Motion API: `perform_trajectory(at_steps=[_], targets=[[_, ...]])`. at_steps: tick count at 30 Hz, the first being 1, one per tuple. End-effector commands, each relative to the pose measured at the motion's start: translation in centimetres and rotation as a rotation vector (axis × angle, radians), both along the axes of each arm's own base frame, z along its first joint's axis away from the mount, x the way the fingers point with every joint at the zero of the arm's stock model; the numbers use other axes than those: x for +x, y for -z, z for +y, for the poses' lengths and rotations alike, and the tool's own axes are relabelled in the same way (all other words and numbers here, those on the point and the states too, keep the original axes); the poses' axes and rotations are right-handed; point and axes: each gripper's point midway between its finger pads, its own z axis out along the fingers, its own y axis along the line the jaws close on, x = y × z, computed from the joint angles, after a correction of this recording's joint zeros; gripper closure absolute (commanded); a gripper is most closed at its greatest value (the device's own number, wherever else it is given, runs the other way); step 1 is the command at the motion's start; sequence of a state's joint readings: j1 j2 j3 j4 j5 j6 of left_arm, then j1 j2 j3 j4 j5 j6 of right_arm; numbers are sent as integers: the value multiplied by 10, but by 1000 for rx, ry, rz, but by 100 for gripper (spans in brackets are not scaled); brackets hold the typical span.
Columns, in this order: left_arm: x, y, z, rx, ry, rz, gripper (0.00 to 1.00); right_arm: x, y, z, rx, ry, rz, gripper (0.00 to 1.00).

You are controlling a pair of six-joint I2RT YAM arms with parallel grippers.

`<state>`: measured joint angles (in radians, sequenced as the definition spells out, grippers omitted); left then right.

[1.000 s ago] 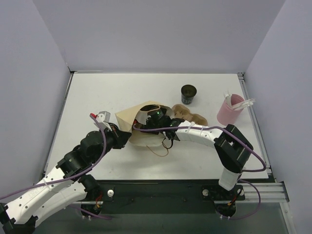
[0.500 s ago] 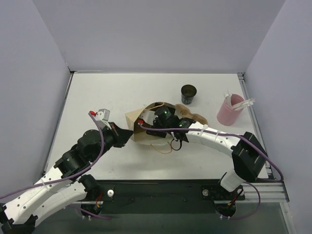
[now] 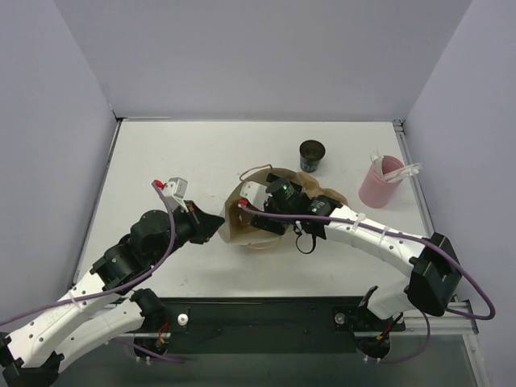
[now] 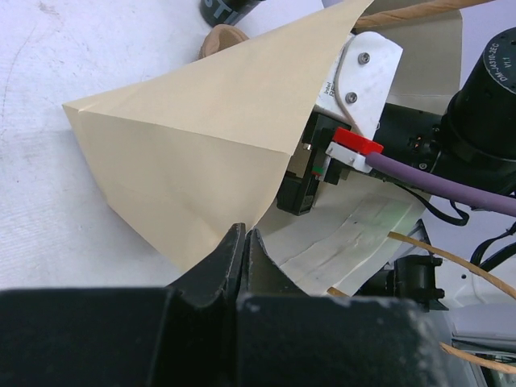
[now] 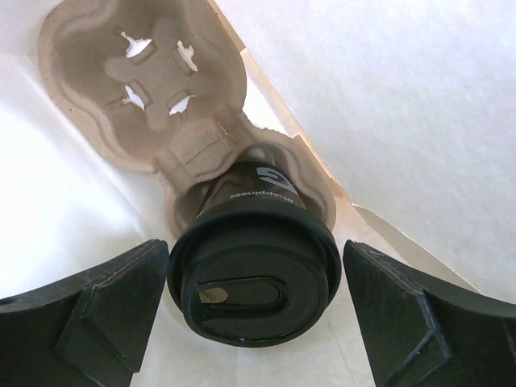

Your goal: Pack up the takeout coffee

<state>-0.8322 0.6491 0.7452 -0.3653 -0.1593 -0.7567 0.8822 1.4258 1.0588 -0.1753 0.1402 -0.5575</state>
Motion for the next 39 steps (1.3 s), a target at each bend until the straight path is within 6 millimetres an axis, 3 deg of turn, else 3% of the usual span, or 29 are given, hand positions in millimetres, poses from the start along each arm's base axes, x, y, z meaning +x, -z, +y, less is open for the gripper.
perform_trajectory(at_steps=[1,8,19,26,36,39], targets=[[-9,-15,1,-16,28,7,100,-7,-23,-5,43,40,-9,7],[-17,-19,10,9,25,27,100,-22,-32,2,71,8,16,10],[-17,-5,15,75,8,81,100,-60,-24,27,106,-96,131,31],[-11,-17,14,81,-5,70,100,-65,-33,36,132,-100,165,33],[-5,-15,16,161,-34,119,95,-82,-44,48,218,-119,263,34],[-4,-20,16,148,-39,111,85,-86,-50,50,241,-116,281,35]])
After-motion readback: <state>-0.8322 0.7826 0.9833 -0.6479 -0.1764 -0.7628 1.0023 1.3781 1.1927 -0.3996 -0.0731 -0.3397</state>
